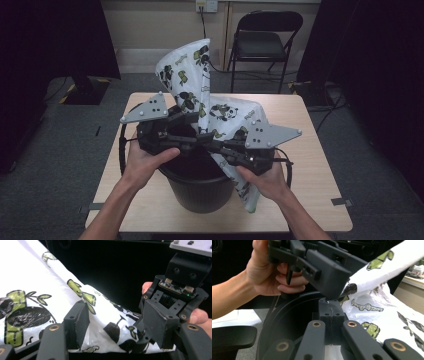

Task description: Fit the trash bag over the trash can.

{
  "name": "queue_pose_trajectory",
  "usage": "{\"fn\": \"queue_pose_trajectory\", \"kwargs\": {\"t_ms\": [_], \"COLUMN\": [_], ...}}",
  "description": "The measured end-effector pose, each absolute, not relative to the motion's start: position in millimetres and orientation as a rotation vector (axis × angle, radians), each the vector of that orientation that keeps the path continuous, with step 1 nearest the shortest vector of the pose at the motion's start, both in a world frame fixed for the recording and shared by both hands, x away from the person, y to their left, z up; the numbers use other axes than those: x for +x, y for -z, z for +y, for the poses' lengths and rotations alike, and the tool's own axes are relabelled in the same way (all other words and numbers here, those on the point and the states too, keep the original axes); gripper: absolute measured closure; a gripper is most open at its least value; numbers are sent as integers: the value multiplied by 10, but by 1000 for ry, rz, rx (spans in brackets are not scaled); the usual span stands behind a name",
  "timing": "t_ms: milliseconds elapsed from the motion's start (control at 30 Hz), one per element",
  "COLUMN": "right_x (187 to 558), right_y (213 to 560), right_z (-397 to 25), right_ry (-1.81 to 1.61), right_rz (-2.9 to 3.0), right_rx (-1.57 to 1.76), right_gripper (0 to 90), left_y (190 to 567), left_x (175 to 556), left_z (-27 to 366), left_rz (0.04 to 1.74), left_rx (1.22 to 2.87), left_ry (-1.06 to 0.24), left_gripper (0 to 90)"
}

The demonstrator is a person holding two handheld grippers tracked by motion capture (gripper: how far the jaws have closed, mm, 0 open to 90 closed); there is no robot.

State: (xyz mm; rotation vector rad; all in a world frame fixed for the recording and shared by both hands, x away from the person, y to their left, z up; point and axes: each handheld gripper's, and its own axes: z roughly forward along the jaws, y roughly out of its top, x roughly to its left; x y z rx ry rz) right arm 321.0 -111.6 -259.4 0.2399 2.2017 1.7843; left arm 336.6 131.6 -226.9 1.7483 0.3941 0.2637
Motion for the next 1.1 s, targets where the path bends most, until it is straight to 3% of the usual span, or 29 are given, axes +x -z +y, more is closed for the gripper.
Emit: {"fn": "queue_pose_trajectory", "kwargs": {"t_ms": [33, 200, 300, 367, 667, 900, 1100], "right_x": [3210, 3197, 3189, 3192, 3282, 3399, 3600], "right_y": [2598, 2600, 2596, 2598, 2593, 2482, 2373], "right_z": [-1112, -1108, -1114, -1121, -1203, -1255, -1207], "right_ry": [-1784, -1795, -1794, -1792, -1839, -1849, -1862], "right_rz": [2205, 2202, 2202, 2199, 2167, 2112, 2130], "right_rx": [240, 223, 216, 223, 354, 453, 521], "right_gripper": [900, 900, 900, 847, 477, 346, 319], "left_y": [2268, 2262, 2275, 2294, 2394, 2442, 2435], "left_x": [3365, 3339, 3318, 3316, 3300, 3279, 3252], "left_z": [1313, 1286, 1292, 1305, 1400, 1417, 1384], "left_rz": [398, 350, 345, 348, 355, 338, 300], "left_rx": [1759, 1801, 1812, 1823, 1805, 1810, 1857], "left_ry": [-272, -267, -273, -278, -280, -284, -301], "left_gripper": [410, 743, 856, 897, 900, 900, 900]}}
